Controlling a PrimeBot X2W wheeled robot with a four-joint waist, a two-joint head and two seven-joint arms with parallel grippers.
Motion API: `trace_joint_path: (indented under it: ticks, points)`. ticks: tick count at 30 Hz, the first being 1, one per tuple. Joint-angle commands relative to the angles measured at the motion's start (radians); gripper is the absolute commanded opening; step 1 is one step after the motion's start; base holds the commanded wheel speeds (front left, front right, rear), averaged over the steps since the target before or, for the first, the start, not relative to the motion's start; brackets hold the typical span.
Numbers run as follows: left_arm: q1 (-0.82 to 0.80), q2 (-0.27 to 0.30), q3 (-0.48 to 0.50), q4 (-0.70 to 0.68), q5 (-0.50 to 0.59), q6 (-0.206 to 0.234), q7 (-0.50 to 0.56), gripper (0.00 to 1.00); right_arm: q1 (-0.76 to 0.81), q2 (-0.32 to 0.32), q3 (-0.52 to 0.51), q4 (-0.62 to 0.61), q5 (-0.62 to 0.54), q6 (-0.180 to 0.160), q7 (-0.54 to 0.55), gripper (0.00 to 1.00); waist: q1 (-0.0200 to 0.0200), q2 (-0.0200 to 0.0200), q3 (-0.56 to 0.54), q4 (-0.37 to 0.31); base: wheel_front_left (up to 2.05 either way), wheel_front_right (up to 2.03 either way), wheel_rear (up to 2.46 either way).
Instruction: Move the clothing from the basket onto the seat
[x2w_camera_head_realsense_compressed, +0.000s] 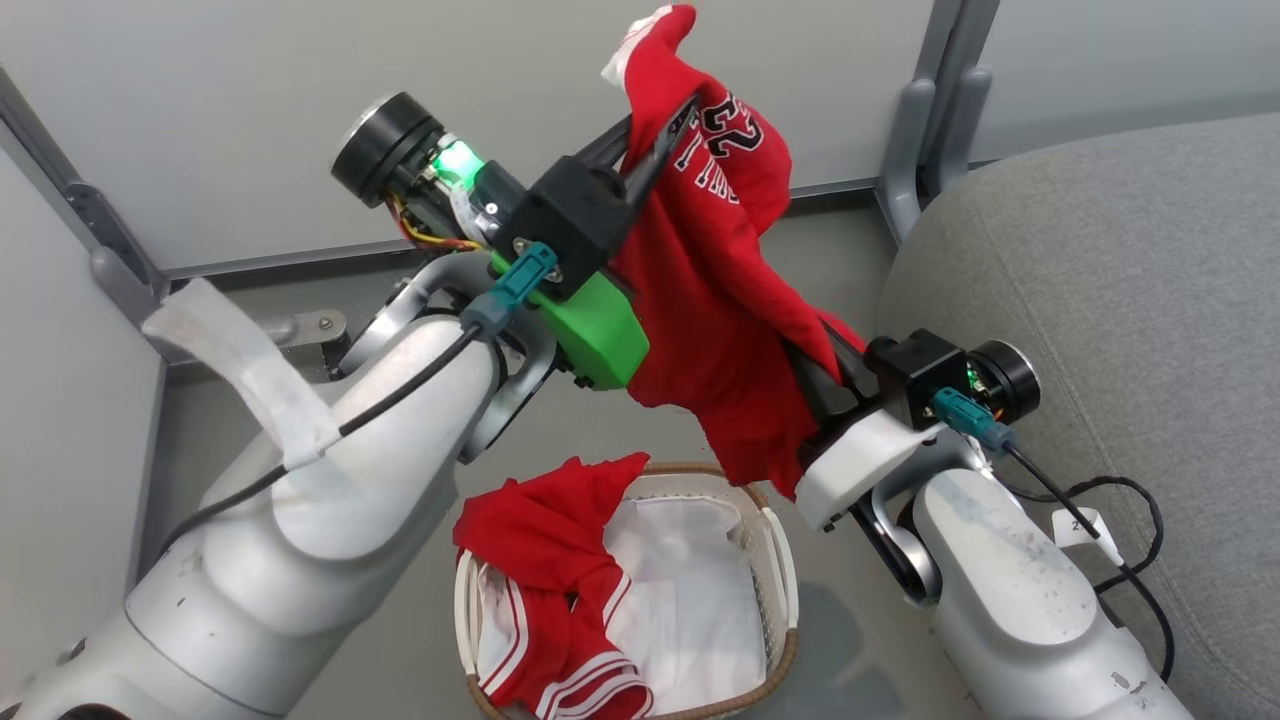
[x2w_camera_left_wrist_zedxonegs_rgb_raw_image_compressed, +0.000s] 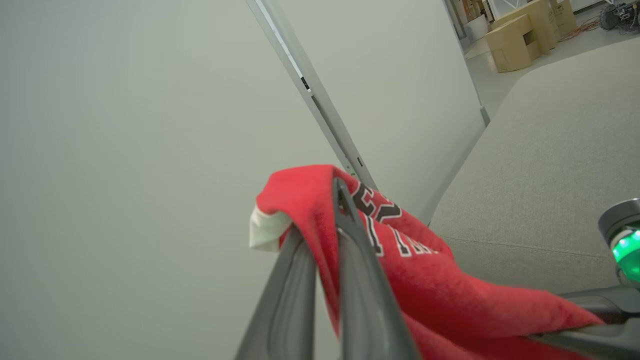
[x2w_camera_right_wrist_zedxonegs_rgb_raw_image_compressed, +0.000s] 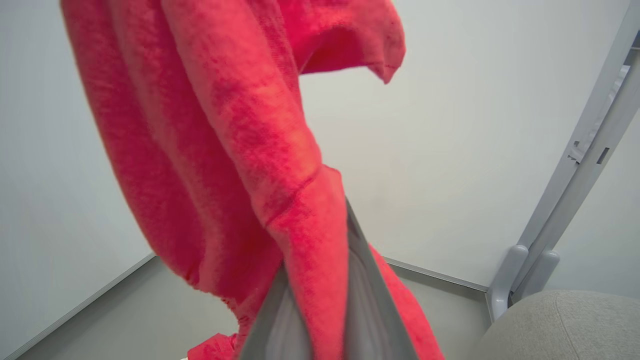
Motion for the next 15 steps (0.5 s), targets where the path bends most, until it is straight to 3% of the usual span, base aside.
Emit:
trace_joint_path:
  ticks: [1,3,4,15]
  points:
    - [0.029,0.013,0.012,-0.001,-0.014,0.012,-0.010,0.26,-0.008,-0.004,-0.003,-0.004,0.004,-0.001,-0.002,0.00,0.0001,0.0000,-0.001,-0.003,0.00,0.00,0.00]
    - [0.053,0.026,0.022,0.005,-0.027,0.021,-0.021,0.88,-0.010,-0.004,-0.001,-0.005,0.007,-0.001,-0.002,0.00,0.0001,0.0000,-0.001,-0.007,0.00,0.00,0.00]
    - [0.068,0.031,0.029,0.009,-0.038,0.023,-0.030,1.00,-0.011,-0.004,0.000,-0.005,0.007,-0.001,-0.002,0.00,0.0001,0.0000,-0.001,-0.008,0.00,0.00,0.00]
    - [0.242,0.084,0.077,0.098,-0.121,0.054,-0.143,1.00,-0.019,-0.004,-0.023,0.020,-0.012,-0.001,-0.002,0.00,0.0001,0.0000,0.000,-0.022,0.00,0.00,0.00]
